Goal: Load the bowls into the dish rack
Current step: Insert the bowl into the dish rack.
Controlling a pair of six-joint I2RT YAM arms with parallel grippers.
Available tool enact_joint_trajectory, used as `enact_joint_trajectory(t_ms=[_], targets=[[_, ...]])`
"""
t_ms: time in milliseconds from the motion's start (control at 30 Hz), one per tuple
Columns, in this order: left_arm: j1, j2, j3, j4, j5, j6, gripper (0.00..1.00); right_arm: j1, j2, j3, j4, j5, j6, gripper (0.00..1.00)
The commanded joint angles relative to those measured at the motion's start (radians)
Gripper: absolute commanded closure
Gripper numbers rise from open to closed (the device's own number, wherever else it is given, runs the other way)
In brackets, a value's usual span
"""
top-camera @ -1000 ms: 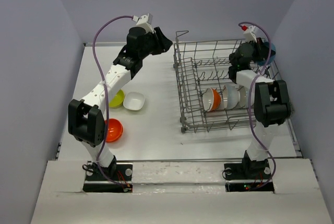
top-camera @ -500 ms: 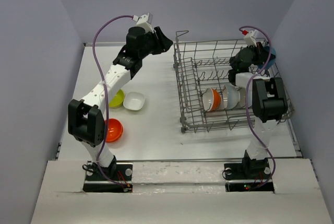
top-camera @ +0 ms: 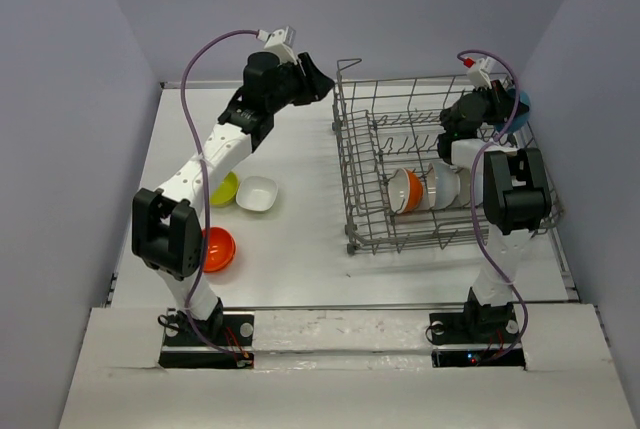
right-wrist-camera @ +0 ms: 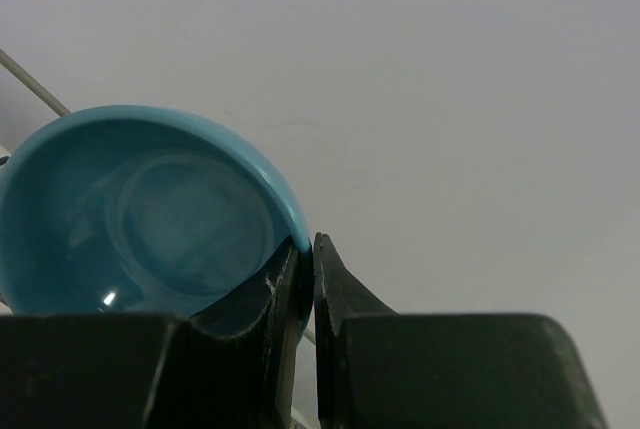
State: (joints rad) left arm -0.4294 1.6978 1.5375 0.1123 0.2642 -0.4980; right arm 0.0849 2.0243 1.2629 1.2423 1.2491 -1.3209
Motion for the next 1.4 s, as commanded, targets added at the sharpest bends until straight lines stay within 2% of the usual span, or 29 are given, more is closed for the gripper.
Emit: enact_joint_trajectory(t_ms=[0, 233, 1000, 1133, 1267, 1367], targets=[[-0.009, 0.029, 0.045, 0.036, 0.03, 0.01, 0.46, -0.007, -0.028, -0.006, 0.226, -0.007, 0.018, 0.99], [-0.034, 0.082, 0.09, 0.013, 0.017, 0.018, 0.47, -0.016, -0.084, -0.034, 0.129, -0.007, 0.087, 0.99], [-0.088, 0.183, 0.15, -0.025, -0.045, 0.032, 0.48, -0.016, -0.141, -0.031, 0.092, 0.013, 0.118, 0.99], [-0.089, 0.194, 0.154, -0.022, -0.045, 0.026, 0.52, -0.016, -0.147, -0.03, 0.088, 0.015, 0.124, 0.99], [-0.092, 0.195, 0.151, -0.019, -0.048, 0.026, 0.61, -0.016, -0.148, -0.031, 0.082, 0.016, 0.134, 0.99], [-0.094, 0.197, 0.151, -0.017, -0.049, 0.026, 0.76, -0.016, -0.139, -0.025, 0.085, 0.019, 0.134, 0.99]])
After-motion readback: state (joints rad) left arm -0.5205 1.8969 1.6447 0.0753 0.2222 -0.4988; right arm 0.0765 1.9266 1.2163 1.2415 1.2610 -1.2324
